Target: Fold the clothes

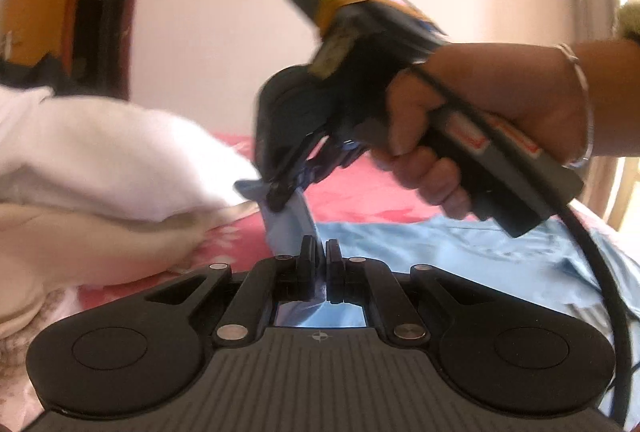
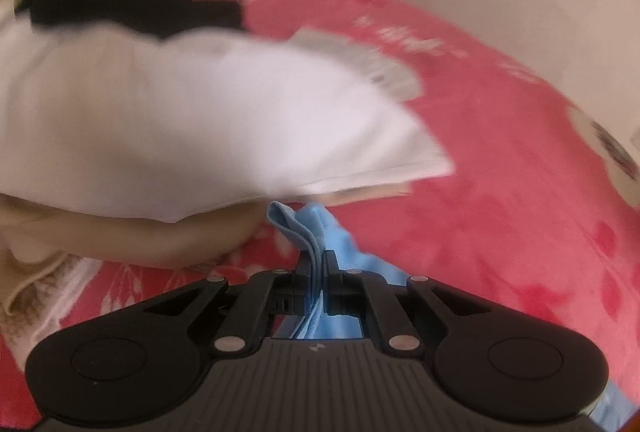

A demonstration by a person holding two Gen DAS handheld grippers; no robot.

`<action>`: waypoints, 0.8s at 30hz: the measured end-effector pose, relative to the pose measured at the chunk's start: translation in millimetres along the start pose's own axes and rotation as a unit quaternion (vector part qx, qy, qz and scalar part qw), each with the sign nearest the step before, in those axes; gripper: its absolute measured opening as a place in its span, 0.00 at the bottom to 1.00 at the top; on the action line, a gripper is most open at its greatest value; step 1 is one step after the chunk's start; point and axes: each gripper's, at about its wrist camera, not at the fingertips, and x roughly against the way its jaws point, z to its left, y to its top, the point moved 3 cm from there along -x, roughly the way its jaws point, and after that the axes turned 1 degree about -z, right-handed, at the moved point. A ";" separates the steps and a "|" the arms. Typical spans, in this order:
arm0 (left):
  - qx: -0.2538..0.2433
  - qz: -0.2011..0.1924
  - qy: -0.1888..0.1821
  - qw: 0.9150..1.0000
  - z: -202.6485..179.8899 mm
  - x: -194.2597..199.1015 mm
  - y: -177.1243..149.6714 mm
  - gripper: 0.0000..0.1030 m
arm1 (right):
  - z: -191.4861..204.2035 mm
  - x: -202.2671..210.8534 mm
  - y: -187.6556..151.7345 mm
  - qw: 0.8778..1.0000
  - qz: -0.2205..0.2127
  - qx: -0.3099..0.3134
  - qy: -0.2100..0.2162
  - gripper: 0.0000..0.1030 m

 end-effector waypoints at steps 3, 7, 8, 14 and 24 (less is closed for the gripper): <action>-0.007 0.008 -0.037 0.999 -18.6 3.8 -0.7 0.02 | -34.2 29.3 -23.2 0.998 -0.015 -0.067 0.001 0.05; -0.028 0.031 -0.073 0.996 -46.4 3.5 -8.5 0.02 | -74.2 43.4 -59.7 0.991 -0.029 -0.130 -0.001 0.05; -0.033 0.036 -0.079 0.996 -52.5 2.2 -10.9 0.02 | -81.9 43.3 -66.2 0.989 -0.034 -0.143 0.001 0.05; -0.048 0.061 -0.098 0.992 -65.5 5.1 -17.3 0.02 | -111.4 45.7 -94.0 0.980 -0.058 -0.190 0.013 0.05; -0.059 0.089 -0.105 0.989 -67.3 -5.0 -33.4 0.02 | -127.3 66.2 -122.2 0.970 -0.095 -0.222 0.017 0.05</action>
